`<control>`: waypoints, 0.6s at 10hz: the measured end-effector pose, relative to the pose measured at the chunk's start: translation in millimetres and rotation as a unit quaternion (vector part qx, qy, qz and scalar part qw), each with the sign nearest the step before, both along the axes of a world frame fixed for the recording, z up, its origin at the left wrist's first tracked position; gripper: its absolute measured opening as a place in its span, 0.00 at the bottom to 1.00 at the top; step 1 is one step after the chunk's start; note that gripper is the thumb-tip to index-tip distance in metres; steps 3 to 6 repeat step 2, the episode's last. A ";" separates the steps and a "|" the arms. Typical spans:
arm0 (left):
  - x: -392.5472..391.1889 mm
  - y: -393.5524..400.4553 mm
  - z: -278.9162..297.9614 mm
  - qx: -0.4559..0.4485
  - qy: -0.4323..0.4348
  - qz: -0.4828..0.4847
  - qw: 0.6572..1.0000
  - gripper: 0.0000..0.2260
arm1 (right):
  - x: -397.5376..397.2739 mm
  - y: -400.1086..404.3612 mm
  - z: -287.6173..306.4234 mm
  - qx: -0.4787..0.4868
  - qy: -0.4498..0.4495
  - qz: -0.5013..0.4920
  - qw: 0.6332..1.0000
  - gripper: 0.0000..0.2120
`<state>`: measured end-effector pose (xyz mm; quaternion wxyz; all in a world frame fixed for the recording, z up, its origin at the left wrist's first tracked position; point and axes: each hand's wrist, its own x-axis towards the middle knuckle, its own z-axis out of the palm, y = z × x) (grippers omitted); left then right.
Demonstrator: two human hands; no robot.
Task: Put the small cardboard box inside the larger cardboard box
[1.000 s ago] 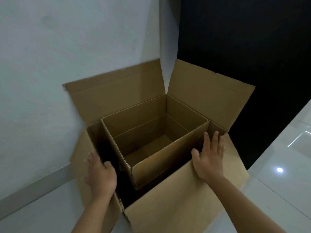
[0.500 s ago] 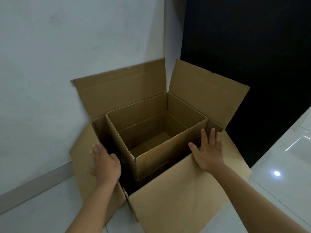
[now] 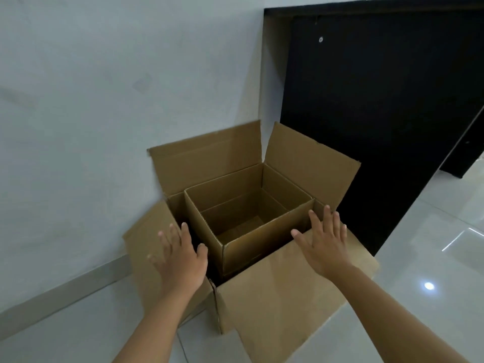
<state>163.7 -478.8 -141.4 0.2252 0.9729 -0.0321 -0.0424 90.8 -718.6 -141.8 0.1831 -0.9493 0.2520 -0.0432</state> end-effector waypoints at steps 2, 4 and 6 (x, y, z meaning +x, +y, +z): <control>-16.9 21.8 52.6 0.021 -0.058 -0.061 0.996 0.28 | -23.7 34.8 47.4 -0.035 -0.034 0.002 0.999 0.32; -16.9 21.8 52.6 0.021 -0.058 -0.061 0.996 0.28 | -23.7 34.8 47.4 -0.035 -0.034 0.002 0.999 0.32; -16.9 21.8 52.6 0.021 -0.058 -0.061 0.996 0.28 | -23.7 34.8 47.4 -0.035 -0.034 0.002 0.999 0.32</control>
